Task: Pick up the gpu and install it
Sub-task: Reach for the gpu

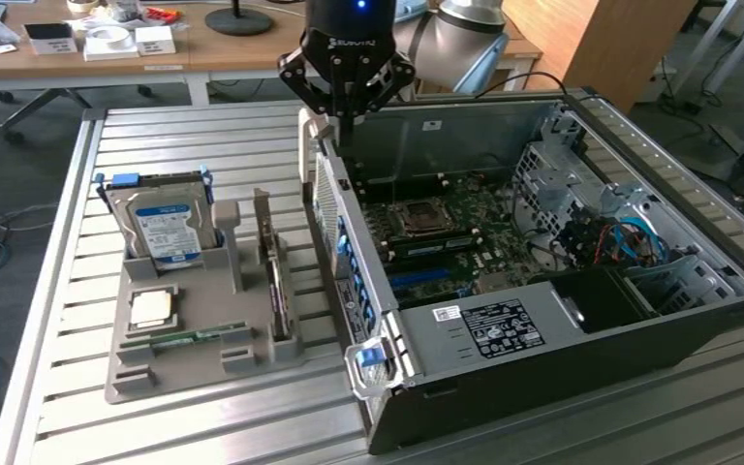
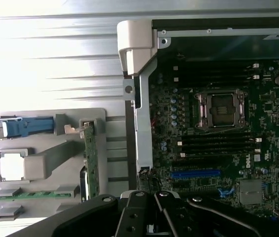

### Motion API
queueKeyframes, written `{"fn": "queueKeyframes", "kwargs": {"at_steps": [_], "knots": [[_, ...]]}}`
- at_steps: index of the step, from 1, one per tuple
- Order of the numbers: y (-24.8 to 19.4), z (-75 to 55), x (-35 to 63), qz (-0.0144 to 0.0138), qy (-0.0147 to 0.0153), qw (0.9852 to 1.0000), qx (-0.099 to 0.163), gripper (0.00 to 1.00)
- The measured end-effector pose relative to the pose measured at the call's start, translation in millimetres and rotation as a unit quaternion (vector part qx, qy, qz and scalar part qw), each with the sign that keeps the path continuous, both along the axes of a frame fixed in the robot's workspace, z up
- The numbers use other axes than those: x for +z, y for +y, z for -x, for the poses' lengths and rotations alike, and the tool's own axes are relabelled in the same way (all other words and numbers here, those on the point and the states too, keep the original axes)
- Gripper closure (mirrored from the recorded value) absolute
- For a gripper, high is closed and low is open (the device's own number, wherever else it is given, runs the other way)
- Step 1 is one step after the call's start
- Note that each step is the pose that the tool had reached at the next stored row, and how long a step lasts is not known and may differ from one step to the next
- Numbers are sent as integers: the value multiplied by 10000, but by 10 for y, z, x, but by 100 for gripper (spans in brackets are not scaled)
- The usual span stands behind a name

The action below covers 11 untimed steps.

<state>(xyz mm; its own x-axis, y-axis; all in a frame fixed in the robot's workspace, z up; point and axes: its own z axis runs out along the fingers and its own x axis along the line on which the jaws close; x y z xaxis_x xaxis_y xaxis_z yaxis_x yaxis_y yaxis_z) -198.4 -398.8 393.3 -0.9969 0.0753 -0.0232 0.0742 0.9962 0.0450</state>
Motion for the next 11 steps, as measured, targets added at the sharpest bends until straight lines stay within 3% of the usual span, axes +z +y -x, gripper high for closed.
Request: {"fn": "queueKeyframes", "kwargs": {"at_steps": [11], "knots": [[0, 189, -1, -1, 0, 10000, 0, 89]]}}
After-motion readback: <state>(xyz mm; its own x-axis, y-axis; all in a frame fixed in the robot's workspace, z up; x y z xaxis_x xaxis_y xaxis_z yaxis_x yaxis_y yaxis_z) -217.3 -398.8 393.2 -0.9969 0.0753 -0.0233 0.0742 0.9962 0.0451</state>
